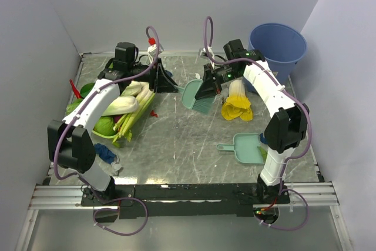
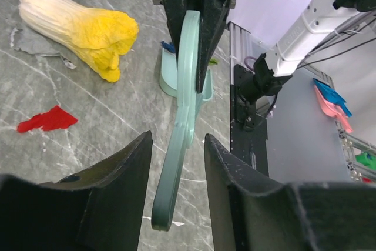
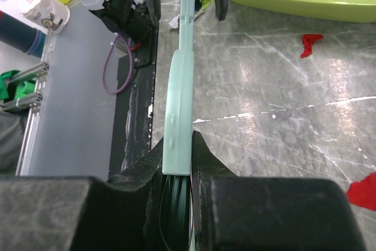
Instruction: Sweep away the paper scraps from the table
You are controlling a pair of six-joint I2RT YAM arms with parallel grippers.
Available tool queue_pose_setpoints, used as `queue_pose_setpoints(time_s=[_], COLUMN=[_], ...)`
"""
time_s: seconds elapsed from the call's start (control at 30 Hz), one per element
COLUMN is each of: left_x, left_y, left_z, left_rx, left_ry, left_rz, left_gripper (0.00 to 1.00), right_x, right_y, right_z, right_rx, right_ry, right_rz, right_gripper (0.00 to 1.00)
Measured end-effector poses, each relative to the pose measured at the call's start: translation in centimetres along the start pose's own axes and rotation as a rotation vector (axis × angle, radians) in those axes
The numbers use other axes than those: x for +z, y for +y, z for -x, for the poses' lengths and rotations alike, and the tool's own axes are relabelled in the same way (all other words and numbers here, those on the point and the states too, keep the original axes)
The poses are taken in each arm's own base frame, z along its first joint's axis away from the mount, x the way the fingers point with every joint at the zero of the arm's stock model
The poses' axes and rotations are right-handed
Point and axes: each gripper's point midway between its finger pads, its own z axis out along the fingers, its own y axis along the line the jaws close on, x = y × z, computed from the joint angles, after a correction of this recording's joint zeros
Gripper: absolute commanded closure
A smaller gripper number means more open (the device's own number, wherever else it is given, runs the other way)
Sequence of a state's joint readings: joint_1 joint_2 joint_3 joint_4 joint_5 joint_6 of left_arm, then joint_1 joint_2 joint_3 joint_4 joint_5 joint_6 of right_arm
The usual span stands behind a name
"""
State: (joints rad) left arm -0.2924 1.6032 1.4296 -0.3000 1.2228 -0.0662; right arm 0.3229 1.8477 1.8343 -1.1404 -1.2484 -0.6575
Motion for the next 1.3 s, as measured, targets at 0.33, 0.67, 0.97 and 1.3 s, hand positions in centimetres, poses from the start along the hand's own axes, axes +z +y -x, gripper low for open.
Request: queue_pose_setpoints(time_s=[0.33,0.67,0.97,1.3], left_x=[0.5,0.5,-0.9,-2.3], left_y=[-0.2,-0.4,0.5,3.5], left_z=[-0.3,-0.4,-1.0,-4.5], left_rx=[-0.022,-0.029,-0.009,-0.054], left_ry=[0.013,0.018,0.066,0.125], left_rz=[-0.029,-0.046,0.043,0.261], left_gripper=[0.83,0.99,0.99,0.99], right_x=[0.1,-0.1,-4.3,-6.5], right_y=[0.1,-1.0,-1.7,-1.5], right_z=[0.3,-0.1,-5.4,-16.3], right_rx=[0.008,-0.004,-0.064,-0.106], right_ry=[-0.010,0.016,0.073,0.378], right_rz=[0.010,-0.045,-0.382,-0.499], right_gripper=[1.00,0.06,0.00,0.20])
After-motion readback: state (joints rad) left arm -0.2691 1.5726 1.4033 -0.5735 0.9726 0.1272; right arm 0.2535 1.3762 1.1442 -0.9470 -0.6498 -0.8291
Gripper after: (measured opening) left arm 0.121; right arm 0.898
